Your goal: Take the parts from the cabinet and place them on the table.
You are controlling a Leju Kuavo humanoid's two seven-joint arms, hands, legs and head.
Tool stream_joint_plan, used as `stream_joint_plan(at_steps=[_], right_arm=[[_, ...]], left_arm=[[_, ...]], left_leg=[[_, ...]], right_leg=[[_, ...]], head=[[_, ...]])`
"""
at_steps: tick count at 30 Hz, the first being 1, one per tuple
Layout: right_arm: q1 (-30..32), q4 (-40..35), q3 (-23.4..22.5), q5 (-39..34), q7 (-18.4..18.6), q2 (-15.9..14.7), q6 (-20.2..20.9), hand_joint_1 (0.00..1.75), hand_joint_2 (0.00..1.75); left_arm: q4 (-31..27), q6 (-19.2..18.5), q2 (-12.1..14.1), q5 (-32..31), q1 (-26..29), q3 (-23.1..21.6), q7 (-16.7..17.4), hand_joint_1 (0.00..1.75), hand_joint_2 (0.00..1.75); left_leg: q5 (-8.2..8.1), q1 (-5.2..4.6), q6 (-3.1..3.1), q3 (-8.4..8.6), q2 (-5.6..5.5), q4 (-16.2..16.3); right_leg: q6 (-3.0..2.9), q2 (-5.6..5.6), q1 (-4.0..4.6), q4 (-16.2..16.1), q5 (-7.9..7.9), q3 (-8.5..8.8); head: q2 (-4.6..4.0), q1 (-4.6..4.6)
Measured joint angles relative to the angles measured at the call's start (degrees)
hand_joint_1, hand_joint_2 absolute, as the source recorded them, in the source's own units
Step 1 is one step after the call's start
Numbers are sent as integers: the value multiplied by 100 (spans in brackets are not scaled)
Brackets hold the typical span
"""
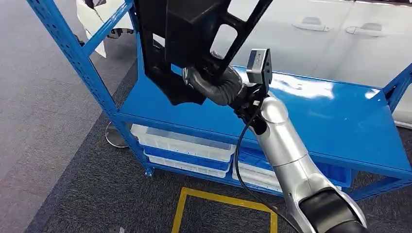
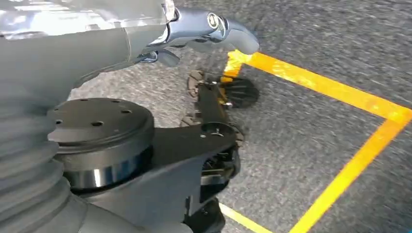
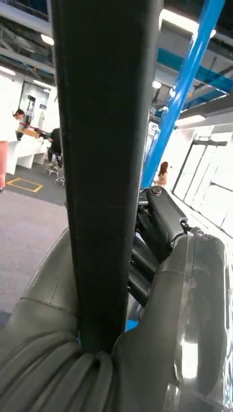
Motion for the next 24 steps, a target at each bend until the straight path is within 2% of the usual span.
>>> stream_joint_plan(at_steps=[12,13,16,17,18,19,20,21,22,23,24], right_arm=[[-5,0,214,-100,-59,0,-20,175,175],[-5,0,221,-105,-59,0,-24,175,175],[-11,0,251,-122,-85,0,-42,175,175],[-14,-2,262,-127,-94,0,-46,175,175],[-8,-2,264,-129,-101,-2,-52,175,175],[-25,-2,275,-133,-109,-2,-55,175,175],[-30,-2,278,-142,-114,-2,-59,175,175],[-16,0,284,-144,-114,-4,-63,175,175],[4,0,288,-144,-114,-7,-66,175,175],[20,9,297,-146,-111,-7,-68,175,175],[25,15,302,-146,-111,-9,-68,175,175]], left_arm=[[0,68,0,-28,-2,-4,371,0,175],[0,70,4,-28,-3,-4,374,0,175],[0,122,4,-35,-3,-4,452,0,175],[0,131,4,-44,-4,-4,470,0,175],[0,138,2,-50,-3,-4,476,0,175],[0,138,2,-50,-7,-7,479,0,175],[0,138,0,-50,-9,-7,492,0,175],[0,138,2,-50,-5,-7,494,0,175],[0,138,2,-50,2,-7,496,0,175],[0,138,2,-50,9,-7,498,0,175],[0,138,2,-50,14,-7,500,0,175]], left_leg=[[0,0,0,0,0,0],[-22,-41,28,-15,3,44],[-15,-31,49,-17,-2,31],[20,-11,84,18,3,-47],[70,29,104,71,24,-131],[88,41,137,82,31,-168],[89,40,136,79,31,-167],[88,34,137,78,31,-162],[85,29,136,75,31,-155],[82,28,134,69,30,-142],[73,30,122,68,27,-126]], right_leg=[[0,0,0,0,0,0],[23,0,-35,-26,15,4],[49,1,-28,-45,29,11],[71,3,-4,-74,38,32],[66,-4,-21,20,-45,16],[52,-8,-7,276,-232,-108],[45,-2,0,697,-456,-305],[47,-2,-2,1251,-699,-568],[50,-3,-4,1672,-837,-780],[53,-4,-5,1874,-837,-902],[52,-6,-8,1764,-700,-872]], head=[[0,0],[0,-4],[0,-2],[0,-7],[0,7],[2,9],[0,4],[0,7],[0,2],[0,4],[0,4]])
